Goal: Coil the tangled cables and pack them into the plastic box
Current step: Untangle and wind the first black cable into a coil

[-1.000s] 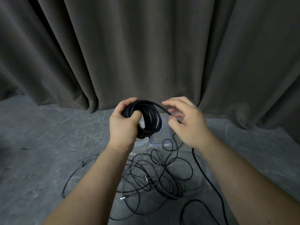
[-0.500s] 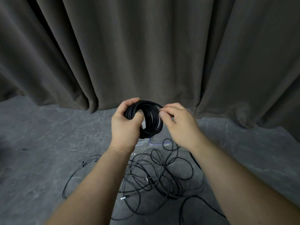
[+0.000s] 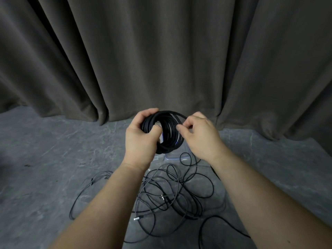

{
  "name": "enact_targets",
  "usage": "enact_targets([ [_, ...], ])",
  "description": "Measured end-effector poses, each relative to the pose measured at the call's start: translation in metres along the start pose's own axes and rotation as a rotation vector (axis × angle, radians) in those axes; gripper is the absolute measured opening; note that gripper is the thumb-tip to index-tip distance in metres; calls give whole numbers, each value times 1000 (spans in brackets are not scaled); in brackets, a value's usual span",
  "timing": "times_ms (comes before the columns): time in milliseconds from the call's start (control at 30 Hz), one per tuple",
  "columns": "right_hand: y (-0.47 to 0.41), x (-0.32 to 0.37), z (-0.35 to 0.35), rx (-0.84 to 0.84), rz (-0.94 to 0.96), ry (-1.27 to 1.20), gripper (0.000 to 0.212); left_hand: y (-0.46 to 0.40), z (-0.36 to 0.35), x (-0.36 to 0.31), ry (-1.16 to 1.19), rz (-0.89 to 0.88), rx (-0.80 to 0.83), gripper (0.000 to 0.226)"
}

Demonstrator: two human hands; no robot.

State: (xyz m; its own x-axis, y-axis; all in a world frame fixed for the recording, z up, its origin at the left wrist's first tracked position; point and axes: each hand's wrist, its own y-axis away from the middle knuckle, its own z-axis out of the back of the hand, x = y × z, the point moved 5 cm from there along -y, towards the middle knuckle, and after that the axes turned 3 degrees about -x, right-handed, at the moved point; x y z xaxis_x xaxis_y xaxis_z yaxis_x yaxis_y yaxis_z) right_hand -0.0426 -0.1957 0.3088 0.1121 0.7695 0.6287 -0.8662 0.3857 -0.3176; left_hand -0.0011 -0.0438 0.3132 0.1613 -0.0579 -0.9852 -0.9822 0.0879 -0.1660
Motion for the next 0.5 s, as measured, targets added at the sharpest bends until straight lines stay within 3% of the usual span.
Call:
enact_targets([
  [133, 9, 13, 1, -165, 205, 193, 24, 1, -1, 1, -3, 6, -17, 36],
  [233, 12, 16, 2, -152, 240, 120, 30, -4, 7, 2, -12, 4, -77, 35],
  [400, 18, 16, 5, -40, 179, -119, 67, -8, 9, 2, -29, -4, -95, 35],
  [500, 19, 19, 2, 188, 180, -145, 108, -9, 11, 1, -31, -5, -90, 36],
])
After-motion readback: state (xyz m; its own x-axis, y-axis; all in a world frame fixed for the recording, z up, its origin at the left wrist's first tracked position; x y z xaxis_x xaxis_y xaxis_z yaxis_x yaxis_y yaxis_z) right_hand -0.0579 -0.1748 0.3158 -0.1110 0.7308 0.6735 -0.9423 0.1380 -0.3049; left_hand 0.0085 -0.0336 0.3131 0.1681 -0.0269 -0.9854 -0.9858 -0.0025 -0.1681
